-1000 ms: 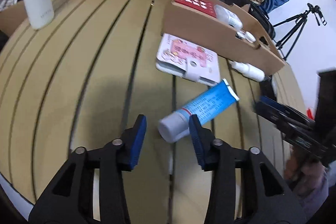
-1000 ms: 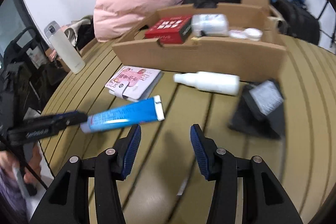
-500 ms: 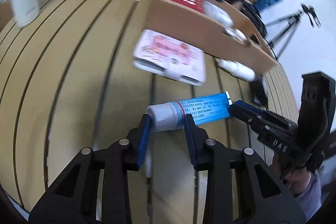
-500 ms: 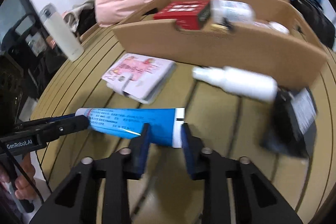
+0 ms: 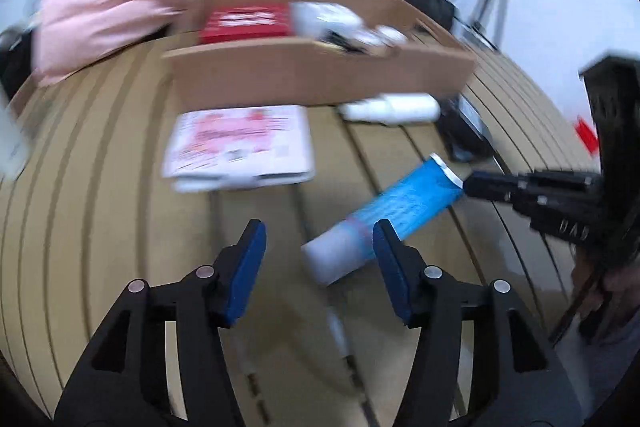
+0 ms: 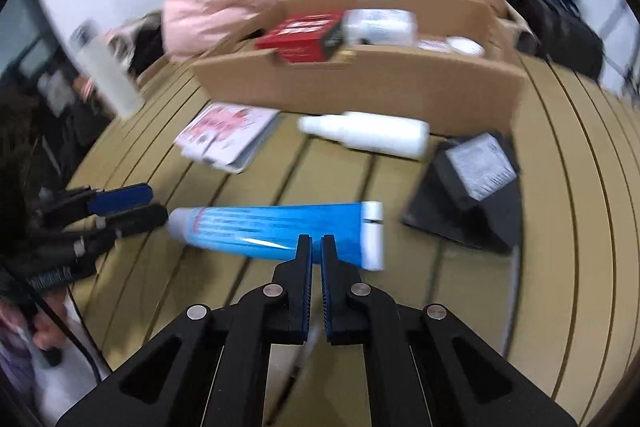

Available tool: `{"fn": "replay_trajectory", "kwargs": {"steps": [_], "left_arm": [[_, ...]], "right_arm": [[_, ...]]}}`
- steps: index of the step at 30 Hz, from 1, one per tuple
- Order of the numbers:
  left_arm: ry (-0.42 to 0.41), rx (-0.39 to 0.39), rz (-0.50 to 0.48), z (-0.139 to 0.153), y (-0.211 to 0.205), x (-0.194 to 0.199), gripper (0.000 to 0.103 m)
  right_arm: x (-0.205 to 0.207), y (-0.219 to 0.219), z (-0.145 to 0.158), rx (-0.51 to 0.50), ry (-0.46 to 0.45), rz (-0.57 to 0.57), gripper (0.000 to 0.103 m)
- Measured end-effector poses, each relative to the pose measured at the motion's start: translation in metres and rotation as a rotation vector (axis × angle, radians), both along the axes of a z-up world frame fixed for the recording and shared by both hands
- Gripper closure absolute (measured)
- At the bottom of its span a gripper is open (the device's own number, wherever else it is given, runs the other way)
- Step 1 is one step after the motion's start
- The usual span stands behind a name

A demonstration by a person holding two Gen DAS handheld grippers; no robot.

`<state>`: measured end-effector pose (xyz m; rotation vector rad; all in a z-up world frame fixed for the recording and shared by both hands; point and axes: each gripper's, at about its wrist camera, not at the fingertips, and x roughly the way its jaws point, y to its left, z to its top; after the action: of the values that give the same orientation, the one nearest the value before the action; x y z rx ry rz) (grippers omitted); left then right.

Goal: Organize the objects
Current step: 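Lift the blue tube with the left gripper while the right reaches the white spray bottle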

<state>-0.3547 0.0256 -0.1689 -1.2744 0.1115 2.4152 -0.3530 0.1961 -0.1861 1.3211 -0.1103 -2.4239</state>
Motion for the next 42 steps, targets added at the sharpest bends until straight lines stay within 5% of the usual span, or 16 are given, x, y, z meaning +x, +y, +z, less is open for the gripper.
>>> {"fn": "replay_trajectory", "kwargs": {"steps": [5, 9, 10, 12, 17, 23, 24, 25, 26, 27, 32, 42], "left_arm": [[-0.008, -0.025, -0.181, -0.01, 0.042, -0.012, 0.045], [0.017, -0.138, -0.293, -0.022, 0.075, -0.005, 0.041], [0.018, -0.129, -0.288, -0.023, 0.077, -0.005, 0.045], [0.01, -0.121, -0.275, -0.019, 0.077, -0.006, 0.071], [-0.067, -0.048, -0.069, -0.011, 0.041, -0.007, 0.072], [0.015, 0.125, 0.111, 0.034, -0.012, 0.02, 0.072], [0.02, 0.143, 0.154, 0.035, -0.022, 0.021, 0.072], [0.024, 0.143, 0.197, 0.035, -0.03, 0.019, 0.072], [0.025, 0.135, 0.232, 0.033, -0.038, 0.016, 0.072], [0.025, 0.129, 0.261, 0.03, -0.045, 0.012, 0.072], [0.025, 0.131, 0.306, 0.026, -0.058, 0.006, 0.072], [0.007, 0.143, 0.324, 0.022, -0.062, 0.001, 0.072]], "right_arm": [[0.003, 0.029, -0.002, -0.034, -0.012, -0.102, 0.097], [0.009, 0.042, 0.004, -0.065, 0.011, -0.146, 0.097], [0.01, 0.047, 0.006, -0.072, 0.019, -0.168, 0.097], [0.012, 0.053, 0.006, -0.087, 0.024, -0.194, 0.097], [0.013, 0.058, 0.005, -0.089, 0.02, -0.206, 0.097], [0.01, 0.042, 0.007, -0.005, 0.042, -0.169, 0.093], [0.009, 0.036, 0.008, 0.015, 0.051, -0.154, 0.083], [0.006, 0.031, 0.009, 0.03, 0.062, -0.141, 0.06], [0.005, 0.027, 0.01, 0.037, 0.075, -0.13, 0.019], [0.003, 0.023, 0.012, 0.038, 0.09, -0.122, 0.004], [-0.018, 0.002, 0.024, 0.09, 0.19, -0.128, 0.0], [-0.087, -0.028, -0.005, 0.281, 0.119, -0.2, 0.0]]}}
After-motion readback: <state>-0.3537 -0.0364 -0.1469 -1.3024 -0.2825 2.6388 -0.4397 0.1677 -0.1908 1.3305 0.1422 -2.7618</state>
